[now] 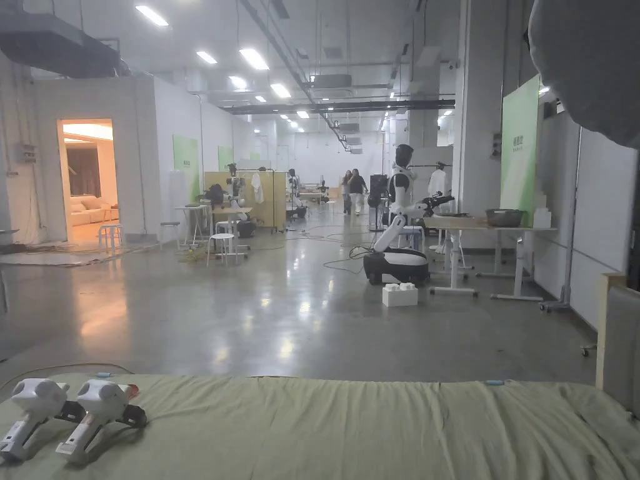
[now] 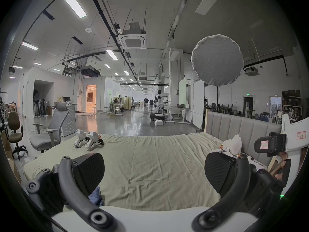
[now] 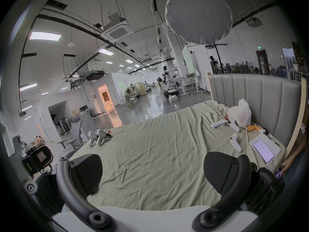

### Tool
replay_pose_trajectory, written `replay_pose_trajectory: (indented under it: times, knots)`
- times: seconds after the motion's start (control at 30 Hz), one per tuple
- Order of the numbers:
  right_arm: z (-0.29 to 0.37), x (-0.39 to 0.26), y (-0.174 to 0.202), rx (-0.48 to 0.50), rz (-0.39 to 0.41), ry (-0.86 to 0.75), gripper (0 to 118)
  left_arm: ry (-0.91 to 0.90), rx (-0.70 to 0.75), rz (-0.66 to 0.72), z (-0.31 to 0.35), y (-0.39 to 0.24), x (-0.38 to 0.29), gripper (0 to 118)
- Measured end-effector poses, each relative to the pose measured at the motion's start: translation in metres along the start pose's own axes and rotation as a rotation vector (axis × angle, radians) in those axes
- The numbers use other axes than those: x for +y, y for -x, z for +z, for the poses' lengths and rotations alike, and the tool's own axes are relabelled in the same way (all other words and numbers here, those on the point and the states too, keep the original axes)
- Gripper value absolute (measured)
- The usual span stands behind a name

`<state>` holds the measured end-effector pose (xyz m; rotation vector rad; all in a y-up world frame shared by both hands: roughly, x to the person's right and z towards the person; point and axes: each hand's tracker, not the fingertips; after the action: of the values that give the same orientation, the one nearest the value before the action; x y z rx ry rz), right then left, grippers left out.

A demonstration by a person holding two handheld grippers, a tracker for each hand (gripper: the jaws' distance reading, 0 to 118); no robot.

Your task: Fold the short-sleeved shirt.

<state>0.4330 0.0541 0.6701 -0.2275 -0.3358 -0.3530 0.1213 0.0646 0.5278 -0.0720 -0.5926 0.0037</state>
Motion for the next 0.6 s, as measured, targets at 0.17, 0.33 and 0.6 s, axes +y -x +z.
replay_pose_trajectory:
  times: [0.17, 0.33, 0.6]
  knots:
    - [-0.006, -0.003, 0.001, -0.112, 0.074, -0.016, 118, 0.004, -0.008, -0.015, 0.001, -0.004, -0.001, 118]
    - [-0.015, -0.008, 0.0, -0.138, 0.067, -0.007, 118, -0.011, -0.008, -0.023, 0.003, -0.007, 0.003, 118]
    - [-0.018, 0.006, -0.009, -0.017, 0.179, -0.133, 118, -0.126, 0.089, 0.042, 0.008, -0.01, 0.016, 118]
